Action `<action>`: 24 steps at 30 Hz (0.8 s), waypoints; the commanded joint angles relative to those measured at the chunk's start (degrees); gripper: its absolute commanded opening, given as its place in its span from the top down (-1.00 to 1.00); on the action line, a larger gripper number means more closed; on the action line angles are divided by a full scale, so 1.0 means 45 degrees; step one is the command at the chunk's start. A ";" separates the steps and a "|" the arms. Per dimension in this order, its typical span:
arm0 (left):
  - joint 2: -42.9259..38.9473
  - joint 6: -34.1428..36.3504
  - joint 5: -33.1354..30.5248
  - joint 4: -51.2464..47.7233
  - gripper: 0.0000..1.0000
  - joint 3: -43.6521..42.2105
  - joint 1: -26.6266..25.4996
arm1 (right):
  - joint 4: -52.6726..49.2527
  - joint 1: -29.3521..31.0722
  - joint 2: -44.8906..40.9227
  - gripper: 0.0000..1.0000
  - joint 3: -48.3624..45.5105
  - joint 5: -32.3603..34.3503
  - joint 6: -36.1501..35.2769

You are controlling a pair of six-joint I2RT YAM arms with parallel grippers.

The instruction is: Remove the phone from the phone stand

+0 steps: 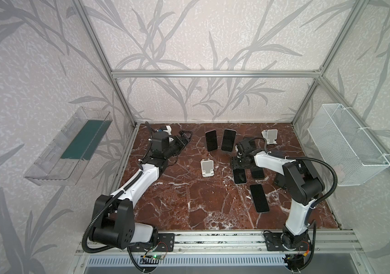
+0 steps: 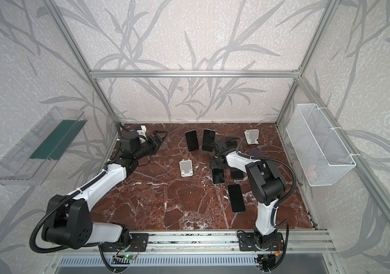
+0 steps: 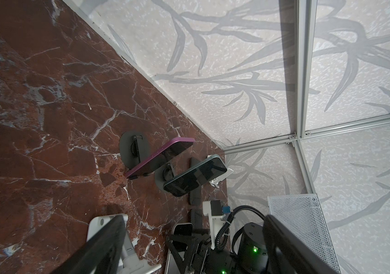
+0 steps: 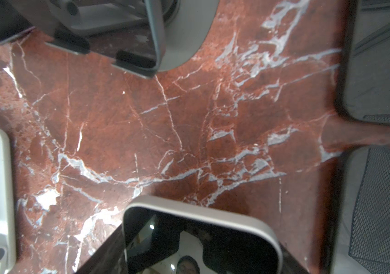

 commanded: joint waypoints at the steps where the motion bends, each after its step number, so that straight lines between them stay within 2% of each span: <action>1: 0.0155 -0.0057 0.0069 0.0291 -0.81 0.0332 -0.0041 | 0.0149 -0.0051 0.0354 -0.44 -0.0021 0.0323 0.0266; 24: 0.0427 -0.0072 0.0045 0.0355 -0.81 0.0285 -0.0119 | 0.0481 -0.0032 0.0344 -0.56 -0.0579 0.1217 0.0878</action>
